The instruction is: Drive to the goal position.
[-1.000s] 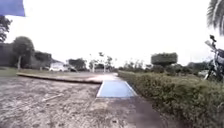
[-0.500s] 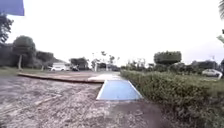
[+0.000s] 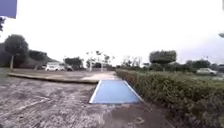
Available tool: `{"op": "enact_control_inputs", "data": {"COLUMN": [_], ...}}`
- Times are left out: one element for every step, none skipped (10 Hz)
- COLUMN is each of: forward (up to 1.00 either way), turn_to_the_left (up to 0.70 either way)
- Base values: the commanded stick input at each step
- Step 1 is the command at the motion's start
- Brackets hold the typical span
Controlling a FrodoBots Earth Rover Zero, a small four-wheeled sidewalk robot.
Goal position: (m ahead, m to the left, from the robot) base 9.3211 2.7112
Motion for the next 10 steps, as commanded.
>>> {"op": "enact_control_inputs", "data": {"forward": [0.5, 0.5, 0.5, 0.5, 0.5, 0.5, 0.5, 0.5, 0.5, 0.5], "turn_to_the_left": [0.0, 0.0, 0.0, 0.0, 0.0, 0.0, 0.0, 0.0, -0.24, -0.5]}}
